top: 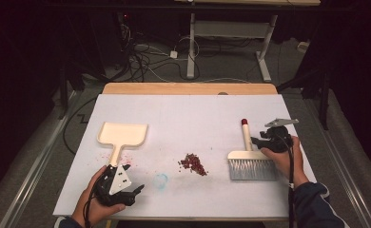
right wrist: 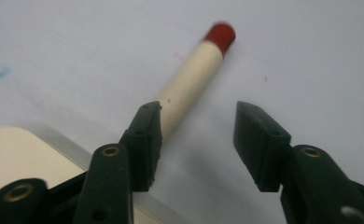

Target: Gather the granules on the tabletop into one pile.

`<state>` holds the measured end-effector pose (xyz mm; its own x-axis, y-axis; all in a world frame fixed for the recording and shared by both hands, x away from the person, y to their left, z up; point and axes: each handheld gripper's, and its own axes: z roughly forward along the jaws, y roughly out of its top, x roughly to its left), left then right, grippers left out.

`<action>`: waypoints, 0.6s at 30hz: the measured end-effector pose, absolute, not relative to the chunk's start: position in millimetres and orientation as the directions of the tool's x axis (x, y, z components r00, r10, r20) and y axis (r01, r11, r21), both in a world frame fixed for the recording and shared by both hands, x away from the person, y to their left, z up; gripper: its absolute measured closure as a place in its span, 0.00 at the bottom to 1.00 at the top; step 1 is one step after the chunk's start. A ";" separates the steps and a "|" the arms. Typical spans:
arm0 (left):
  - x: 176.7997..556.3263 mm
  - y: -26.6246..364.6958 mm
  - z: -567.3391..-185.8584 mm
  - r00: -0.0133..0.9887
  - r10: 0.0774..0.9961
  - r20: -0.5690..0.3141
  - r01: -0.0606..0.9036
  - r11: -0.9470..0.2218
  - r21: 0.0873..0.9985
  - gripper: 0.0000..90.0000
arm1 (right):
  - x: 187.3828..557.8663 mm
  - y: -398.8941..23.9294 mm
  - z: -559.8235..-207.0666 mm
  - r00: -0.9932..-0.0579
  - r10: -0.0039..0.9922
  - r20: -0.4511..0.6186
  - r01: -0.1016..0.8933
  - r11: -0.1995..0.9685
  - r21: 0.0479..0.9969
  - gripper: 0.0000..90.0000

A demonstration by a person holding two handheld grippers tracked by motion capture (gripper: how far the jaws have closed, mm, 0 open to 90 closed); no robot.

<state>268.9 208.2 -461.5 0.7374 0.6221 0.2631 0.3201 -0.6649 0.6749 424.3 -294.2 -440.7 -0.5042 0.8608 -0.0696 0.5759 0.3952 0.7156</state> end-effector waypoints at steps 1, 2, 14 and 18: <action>268.9 208.4 -461.3 0.736 0.624 0.263 0.321 -0.663 0.676 0.23 | 421.3 -293.5 -436.7 -0.510 0.857 -0.073 0.552 0.391 0.736 0.55; 268.9 208.4 -461.1 0.734 0.626 0.262 0.321 -0.660 0.679 0.23 | 418.0 -292.6 -432.6 -0.514 0.854 -0.075 0.530 0.385 0.756 0.53; 274.5 208.4 -459.0 0.724 0.640 0.260 0.318 -0.642 0.697 0.23 | 355.4 -279.2 -396.9 -0.625 0.769 -0.134 0.248 0.358 0.900 0.37; 278.8 208.3 -459.1 0.719 0.644 0.263 0.316 -0.640 0.701 0.23 | 332.5 -277.0 -402.0 -0.645 0.748 -0.157 0.197 0.361 0.911 0.33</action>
